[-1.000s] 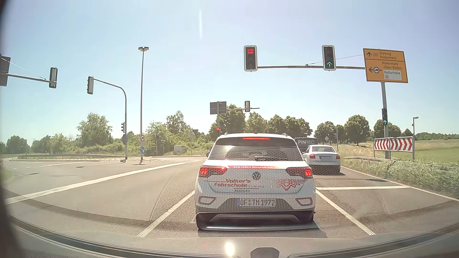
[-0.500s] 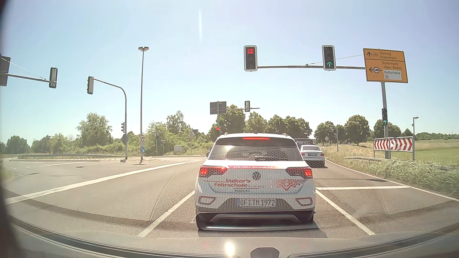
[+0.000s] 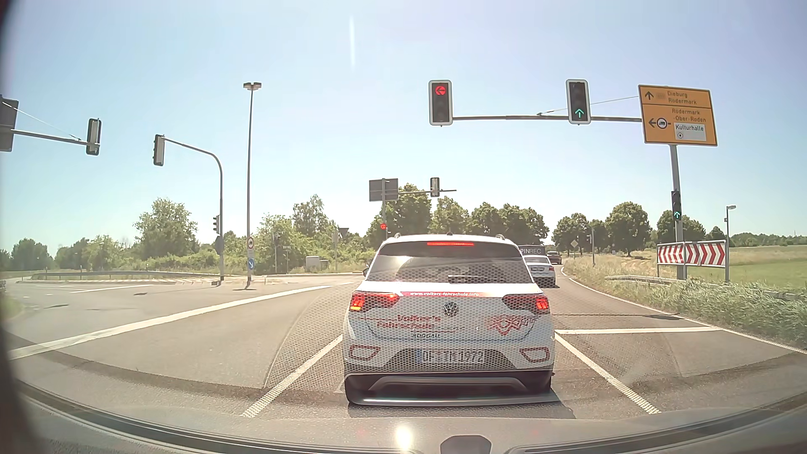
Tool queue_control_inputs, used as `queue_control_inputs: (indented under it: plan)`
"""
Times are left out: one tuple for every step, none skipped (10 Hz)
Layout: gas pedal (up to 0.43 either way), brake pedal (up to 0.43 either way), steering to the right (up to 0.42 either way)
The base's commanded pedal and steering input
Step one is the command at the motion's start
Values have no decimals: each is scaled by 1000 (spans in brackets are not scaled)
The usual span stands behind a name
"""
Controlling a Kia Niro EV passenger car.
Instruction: Follow the waypoints while adhering to traffic rules and regulations
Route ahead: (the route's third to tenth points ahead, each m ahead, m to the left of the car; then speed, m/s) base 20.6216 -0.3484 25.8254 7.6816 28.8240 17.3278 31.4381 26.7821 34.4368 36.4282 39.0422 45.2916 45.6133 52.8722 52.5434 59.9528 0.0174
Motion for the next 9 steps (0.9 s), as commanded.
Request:
queue_control_inputs:
  plan:
    - [0,329,28]
    - [0,329,29]
    - [0,329,28]
    - [0,329,29]
    - [0,329,29]
    - [0,329,29]
    - [0,335,29]
    - [0,329,28]
    - [0,329,29]
